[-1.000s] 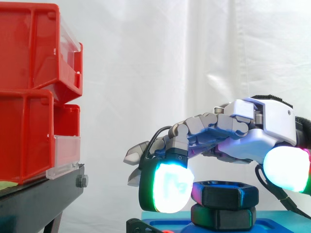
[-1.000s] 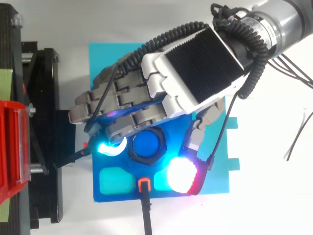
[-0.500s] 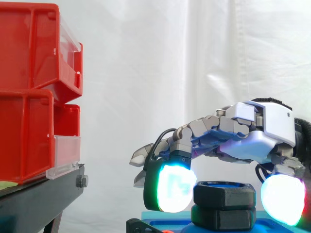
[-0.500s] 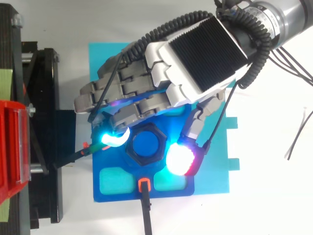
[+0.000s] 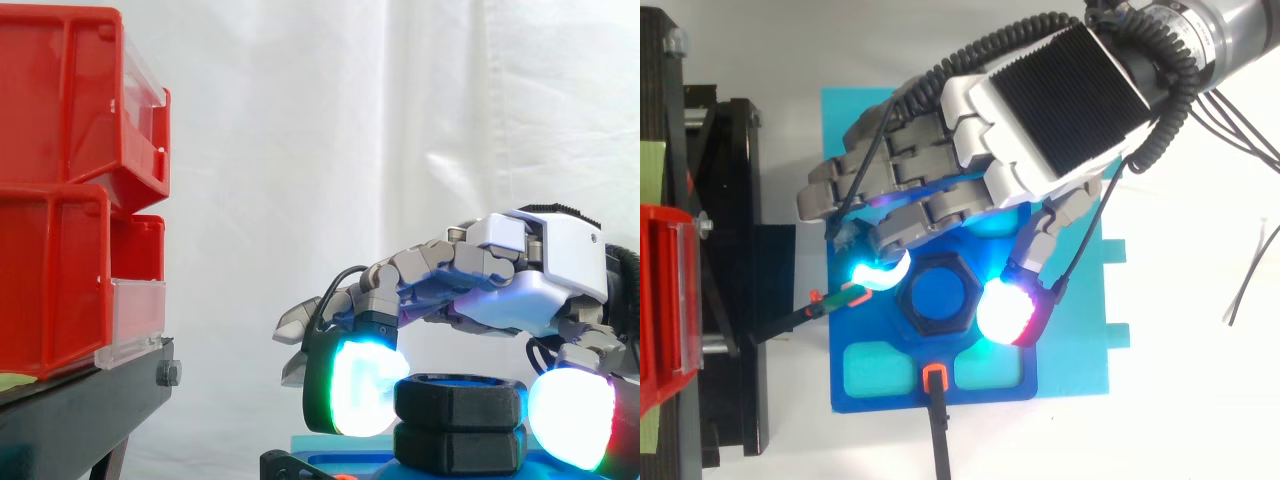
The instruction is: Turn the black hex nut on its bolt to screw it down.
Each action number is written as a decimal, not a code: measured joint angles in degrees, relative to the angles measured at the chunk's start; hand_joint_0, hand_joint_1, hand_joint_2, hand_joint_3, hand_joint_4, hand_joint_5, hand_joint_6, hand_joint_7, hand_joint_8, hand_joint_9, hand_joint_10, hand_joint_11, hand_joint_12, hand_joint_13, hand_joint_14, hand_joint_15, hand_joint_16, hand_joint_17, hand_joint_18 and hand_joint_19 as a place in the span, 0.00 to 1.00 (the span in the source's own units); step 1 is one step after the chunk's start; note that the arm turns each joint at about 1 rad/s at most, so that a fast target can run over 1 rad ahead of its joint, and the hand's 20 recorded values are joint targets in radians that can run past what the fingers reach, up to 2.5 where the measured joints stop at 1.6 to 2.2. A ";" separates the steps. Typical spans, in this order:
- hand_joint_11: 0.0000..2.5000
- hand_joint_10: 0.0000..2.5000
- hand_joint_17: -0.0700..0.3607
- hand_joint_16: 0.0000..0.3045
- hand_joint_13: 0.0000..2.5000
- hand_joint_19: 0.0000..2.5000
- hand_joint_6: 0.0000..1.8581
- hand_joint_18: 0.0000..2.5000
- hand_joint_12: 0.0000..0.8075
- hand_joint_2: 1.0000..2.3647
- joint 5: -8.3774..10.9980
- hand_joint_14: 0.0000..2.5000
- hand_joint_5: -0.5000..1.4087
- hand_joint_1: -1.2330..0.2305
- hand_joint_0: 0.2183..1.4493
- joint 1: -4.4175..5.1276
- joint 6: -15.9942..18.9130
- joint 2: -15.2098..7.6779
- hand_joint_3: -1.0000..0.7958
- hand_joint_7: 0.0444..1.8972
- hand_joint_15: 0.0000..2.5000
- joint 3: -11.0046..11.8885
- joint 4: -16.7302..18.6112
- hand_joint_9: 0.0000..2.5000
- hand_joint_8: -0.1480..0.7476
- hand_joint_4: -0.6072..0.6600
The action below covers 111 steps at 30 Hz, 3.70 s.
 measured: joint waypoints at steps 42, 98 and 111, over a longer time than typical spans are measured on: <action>0.15 0.00 0.45 0.18 0.25 0.18 0.44 0.28 0.48 0.00 -1.05 0.00 0.14 0.35 0.23 -0.79 0.03 0.02 0.32 0.35 0.10 0.00 0.08 0.17 0.52 0.74; 0.17 0.00 0.52 0.22 0.28 0.17 0.48 0.34 0.56 0.00 -1.05 0.00 0.16 0.84 0.13 -0.84 0.18 0.02 0.28 0.35 0.10 0.00 0.09 0.24 0.62 0.78; 0.18 0.00 0.51 0.22 0.29 0.17 0.48 0.33 0.56 0.00 -1.35 0.00 0.16 0.87 0.14 -1.44 0.17 0.02 0.28 0.36 0.10 0.00 -0.12 0.24 0.62 0.77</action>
